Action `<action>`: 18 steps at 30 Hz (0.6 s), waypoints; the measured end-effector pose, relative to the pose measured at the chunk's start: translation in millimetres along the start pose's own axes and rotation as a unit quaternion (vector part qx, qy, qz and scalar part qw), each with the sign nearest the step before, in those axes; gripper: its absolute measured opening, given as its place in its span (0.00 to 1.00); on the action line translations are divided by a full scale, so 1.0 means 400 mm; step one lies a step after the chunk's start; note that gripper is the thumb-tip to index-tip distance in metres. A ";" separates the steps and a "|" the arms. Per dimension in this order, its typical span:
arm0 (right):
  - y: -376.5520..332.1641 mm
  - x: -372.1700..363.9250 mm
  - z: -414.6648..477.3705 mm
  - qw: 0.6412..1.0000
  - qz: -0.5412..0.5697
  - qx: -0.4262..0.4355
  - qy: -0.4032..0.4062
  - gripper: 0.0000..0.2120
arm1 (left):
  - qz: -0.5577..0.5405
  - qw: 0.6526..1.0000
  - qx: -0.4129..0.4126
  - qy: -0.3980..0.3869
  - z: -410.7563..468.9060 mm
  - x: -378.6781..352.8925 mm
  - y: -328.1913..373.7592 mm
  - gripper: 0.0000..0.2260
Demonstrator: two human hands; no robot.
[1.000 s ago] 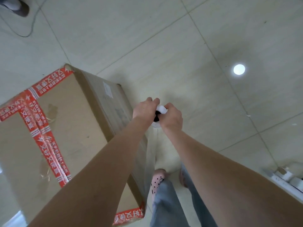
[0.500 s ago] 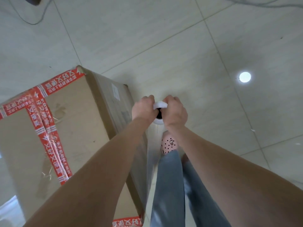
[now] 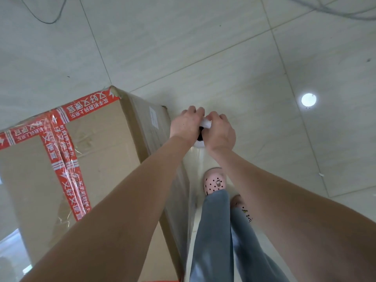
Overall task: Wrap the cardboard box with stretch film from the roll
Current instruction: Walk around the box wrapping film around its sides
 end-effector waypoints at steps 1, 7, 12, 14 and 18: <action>-0.008 0.005 0.012 1.000 -0.009 0.004 0.000 0.10 | 0.009 1.000 -0.010 0.005 0.010 0.007 0.001 0.12; -0.068 0.014 0.057 1.000 0.016 0.027 0.002 0.09 | -0.046 0.997 0.061 -0.003 0.049 0.036 -0.059 0.06; -0.110 -0.004 0.084 0.998 0.047 -0.022 -0.046 0.18 | -0.167 0.961 0.216 -0.037 0.049 0.039 -0.147 0.12; -0.122 -0.018 0.091 0.997 0.046 -0.034 -0.061 0.17 | -0.172 0.954 0.239 -0.063 0.051 0.040 -0.171 0.13; -0.145 -0.039 0.091 0.996 0.042 -0.035 -0.069 0.14 | -0.063 0.986 0.146 -0.045 0.059 0.061 -0.176 0.11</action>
Point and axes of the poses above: each hand's wrist, its own z-axis towards the middle knuckle, its own x-axis out of the back of the hand, y = z × x, the point moved 4 cm from there along z, towards the middle knuckle, and after that the axes turned 12 degrees about z, right-handed, at the moved point
